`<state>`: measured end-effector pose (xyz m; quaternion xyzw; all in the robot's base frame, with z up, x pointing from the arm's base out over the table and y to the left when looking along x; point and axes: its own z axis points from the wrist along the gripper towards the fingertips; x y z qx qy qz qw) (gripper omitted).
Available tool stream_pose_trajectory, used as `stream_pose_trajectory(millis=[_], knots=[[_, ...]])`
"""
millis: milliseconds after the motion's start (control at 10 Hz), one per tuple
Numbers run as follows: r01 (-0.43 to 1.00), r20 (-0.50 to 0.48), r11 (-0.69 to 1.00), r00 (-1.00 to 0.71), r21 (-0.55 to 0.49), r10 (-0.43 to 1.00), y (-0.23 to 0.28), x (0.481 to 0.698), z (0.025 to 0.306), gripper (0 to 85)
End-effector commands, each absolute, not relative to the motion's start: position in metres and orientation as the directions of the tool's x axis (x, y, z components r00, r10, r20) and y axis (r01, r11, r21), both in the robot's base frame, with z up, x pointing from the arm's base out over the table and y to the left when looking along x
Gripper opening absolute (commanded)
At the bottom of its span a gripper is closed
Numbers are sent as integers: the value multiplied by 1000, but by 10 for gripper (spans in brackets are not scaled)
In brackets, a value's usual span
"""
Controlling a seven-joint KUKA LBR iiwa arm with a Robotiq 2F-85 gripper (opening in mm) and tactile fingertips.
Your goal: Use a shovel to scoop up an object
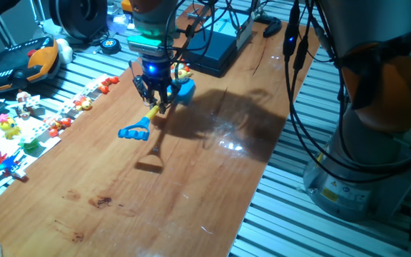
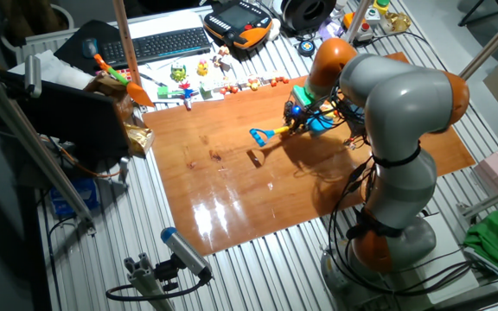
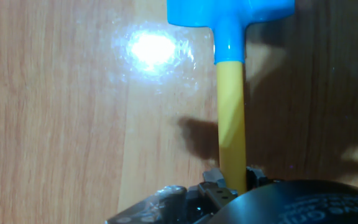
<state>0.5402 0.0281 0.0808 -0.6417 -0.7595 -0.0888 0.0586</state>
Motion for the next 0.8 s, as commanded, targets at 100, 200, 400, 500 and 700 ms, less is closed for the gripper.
stream_pose_trajectory(millis=[100, 200, 400, 500, 700], knots=[[986, 198, 155, -164, 63, 966, 33, 538, 80, 7], [987, 197, 149, -158, 62, 968, 37, 536, 79, 7], [989, 200, 137, -145, 52, 969, 43, 531, 80, 7], [990, 201, 133, -140, 46, 970, 40, 530, 81, 10], [986, 223, 154, -163, 58, 961, 32, 531, 78, 10]])
